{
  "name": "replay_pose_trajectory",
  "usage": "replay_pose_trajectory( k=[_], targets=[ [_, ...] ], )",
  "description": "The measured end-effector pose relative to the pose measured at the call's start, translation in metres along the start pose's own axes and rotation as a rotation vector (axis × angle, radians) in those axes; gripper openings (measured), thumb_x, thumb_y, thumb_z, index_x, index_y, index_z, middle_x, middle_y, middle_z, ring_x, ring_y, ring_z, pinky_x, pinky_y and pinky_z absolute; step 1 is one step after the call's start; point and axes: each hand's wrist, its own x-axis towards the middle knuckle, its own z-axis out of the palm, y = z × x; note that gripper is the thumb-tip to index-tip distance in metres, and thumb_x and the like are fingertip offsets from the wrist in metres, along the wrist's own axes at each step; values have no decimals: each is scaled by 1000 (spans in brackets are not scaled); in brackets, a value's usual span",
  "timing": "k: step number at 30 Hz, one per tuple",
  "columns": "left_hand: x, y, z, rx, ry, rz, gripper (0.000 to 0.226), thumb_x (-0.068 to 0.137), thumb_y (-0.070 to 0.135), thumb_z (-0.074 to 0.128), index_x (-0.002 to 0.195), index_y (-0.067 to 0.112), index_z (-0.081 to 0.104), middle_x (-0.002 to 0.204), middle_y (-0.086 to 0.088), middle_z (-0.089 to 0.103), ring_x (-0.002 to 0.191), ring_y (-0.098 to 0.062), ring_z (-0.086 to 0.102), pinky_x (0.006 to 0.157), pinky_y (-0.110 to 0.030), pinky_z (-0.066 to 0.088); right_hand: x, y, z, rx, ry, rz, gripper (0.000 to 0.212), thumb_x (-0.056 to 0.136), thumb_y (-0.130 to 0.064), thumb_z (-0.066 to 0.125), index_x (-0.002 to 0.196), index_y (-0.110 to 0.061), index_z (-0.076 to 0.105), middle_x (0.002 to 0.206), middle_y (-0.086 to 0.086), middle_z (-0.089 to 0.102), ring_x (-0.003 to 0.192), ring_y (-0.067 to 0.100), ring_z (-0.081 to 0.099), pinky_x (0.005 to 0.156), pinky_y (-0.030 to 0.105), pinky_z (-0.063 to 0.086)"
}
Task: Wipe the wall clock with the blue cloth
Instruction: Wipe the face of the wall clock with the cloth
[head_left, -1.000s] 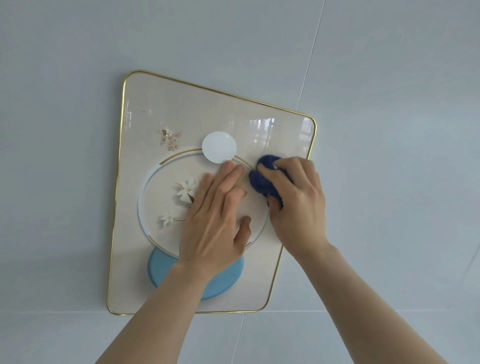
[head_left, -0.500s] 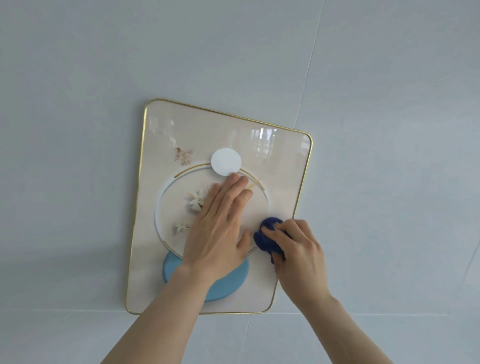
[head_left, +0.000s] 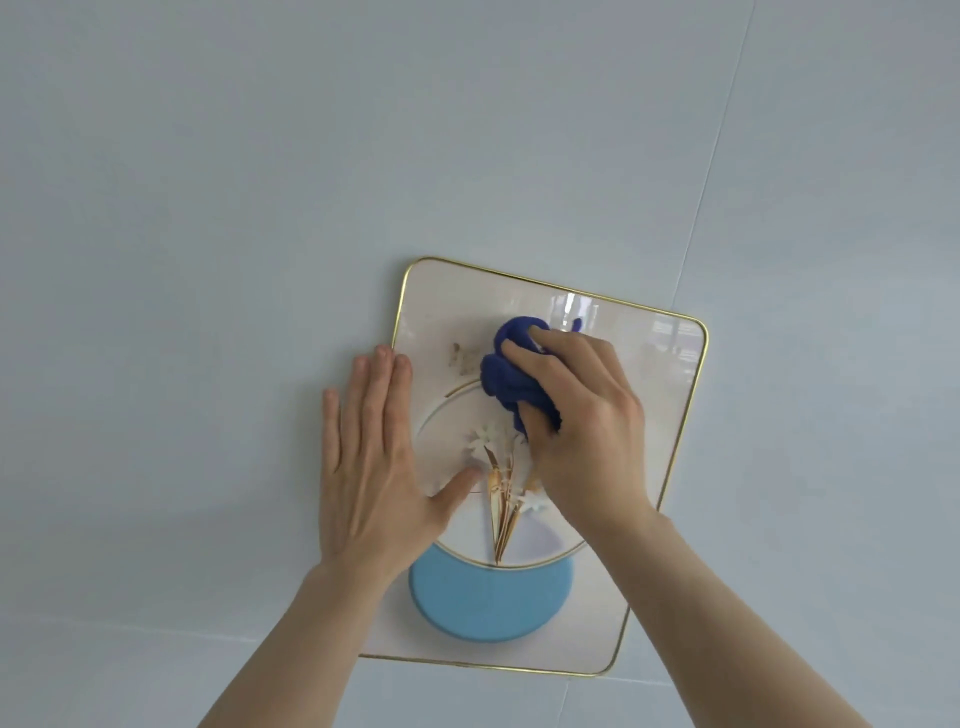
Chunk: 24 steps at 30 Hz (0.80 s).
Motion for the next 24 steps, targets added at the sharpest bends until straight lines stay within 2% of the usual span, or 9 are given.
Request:
replay_pose_trajectory(
  k=[3, 6, 13, 17, 21, 24],
  targets=[
    [0, -11, 6, 20, -29, 12, 131, 76, 87, 57, 169, 12, 2, 178, -8, 12, 166, -23, 10, 135, -44, 0, 6, -5, 22, -74, -76, -70, 43, 79, 3, 77, 120, -10, 75, 128, 9, 71, 122, 36, 62, 96, 47, 57],
    [-1, -17, 14, -34, -21, 26, 131, 76, 88, 57, 169, 13, 2, 178, -7, 13, 166, -21, 7, 134, -48, 8, 4, -1, 41, -102, -47, -70, 40, 81, -1, 81, 119, -9, 75, 128, 10, 72, 127, 38, 61, 98, 51, 56],
    [-3, -21, 24, -71, 29, 53, 129, 79, 87, 60, 169, 14, 3, 178, -7, 14, 166, -23, 8, 134, -50, 8, 7, 1, 68, -66, 83, -107, 34, 85, 2, 79, 118, -6, 75, 127, 10, 73, 126, 35, 61, 101, 48, 54],
    [-3, -22, 26, -60, 18, 47, 129, 78, 88, 58, 169, 13, 6, 178, -6, 12, 166, -22, 8, 133, -53, 13, 27, -10, 79, -70, 103, -169, 30, 83, 3, 79, 112, -4, 77, 122, 11, 75, 122, 37, 64, 99, 48, 55],
    [-3, -24, 26, -86, 5, 55, 126, 80, 89, 53, 169, 16, 1, 178, -4, 11, 166, -21, 6, 135, -48, 4, 33, -10, 75, -66, 121, -199, 31, 81, 7, 75, 110, -3, 77, 116, 12, 76, 115, 38, 65, 93, 50, 56],
    [-1, -25, 26, -119, -3, 53, 123, 81, 90, 48, 169, 18, 0, 179, -2, 8, 166, -19, 4, 134, -44, -2, 41, -6, 65, -62, 203, -81, 36, 74, 11, 68, 107, -1, 76, 111, 13, 75, 106, 36, 61, 91, 47, 52]
  ],
)
